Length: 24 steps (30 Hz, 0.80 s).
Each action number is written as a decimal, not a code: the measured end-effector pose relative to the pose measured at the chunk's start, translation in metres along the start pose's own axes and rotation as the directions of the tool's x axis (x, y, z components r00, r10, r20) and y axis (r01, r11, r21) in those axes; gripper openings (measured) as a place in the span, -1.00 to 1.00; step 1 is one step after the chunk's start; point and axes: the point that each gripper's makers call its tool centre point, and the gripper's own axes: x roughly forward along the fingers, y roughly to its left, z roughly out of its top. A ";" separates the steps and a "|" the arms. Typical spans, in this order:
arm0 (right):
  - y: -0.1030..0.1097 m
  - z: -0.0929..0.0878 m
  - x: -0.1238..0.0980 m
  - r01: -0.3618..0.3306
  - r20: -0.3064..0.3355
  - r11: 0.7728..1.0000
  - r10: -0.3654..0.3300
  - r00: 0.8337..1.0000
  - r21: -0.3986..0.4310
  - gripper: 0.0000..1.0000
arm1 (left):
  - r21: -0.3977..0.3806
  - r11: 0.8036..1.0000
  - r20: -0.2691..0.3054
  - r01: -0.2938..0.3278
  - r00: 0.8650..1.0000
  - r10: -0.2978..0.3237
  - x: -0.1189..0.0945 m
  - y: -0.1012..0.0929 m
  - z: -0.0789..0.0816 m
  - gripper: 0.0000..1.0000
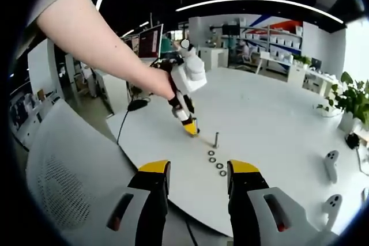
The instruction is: Place the washer onto the threaded stud by aligning its center hole with the stud, sliding it down to the base, and recovering from edge contact or off-axis alignment until the washer reaches the visible bottom stop.
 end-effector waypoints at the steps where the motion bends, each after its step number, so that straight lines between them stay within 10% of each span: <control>1: 0.000 0.000 0.000 0.001 -0.001 1.000 -0.001 1.000 -0.001 -0.17 | 0.004 1.000 0.018 -0.005 1.000 0.005 -0.004 0.002 0.001 0.11; 11: -0.006 -0.003 0.000 0.029 -0.012 0.999 -0.029 0.999 0.013 -0.17 | -0.042 0.999 0.213 -0.005 0.977 0.014 -0.042 0.006 0.006 0.15; 20: -0.006 -0.009 0.000 0.030 -0.043 1.000 -0.029 0.999 0.010 -0.17 | -0.065 0.998 0.222 0.003 0.975 0.012 -0.052 0.027 -0.032 0.18; 24: -0.007 -0.008 0.000 0.039 -0.037 0.999 -0.038 0.999 0.013 -0.17 | -0.178 0.984 0.325 0.012 0.945 0.047 -0.070 0.028 -0.035 0.18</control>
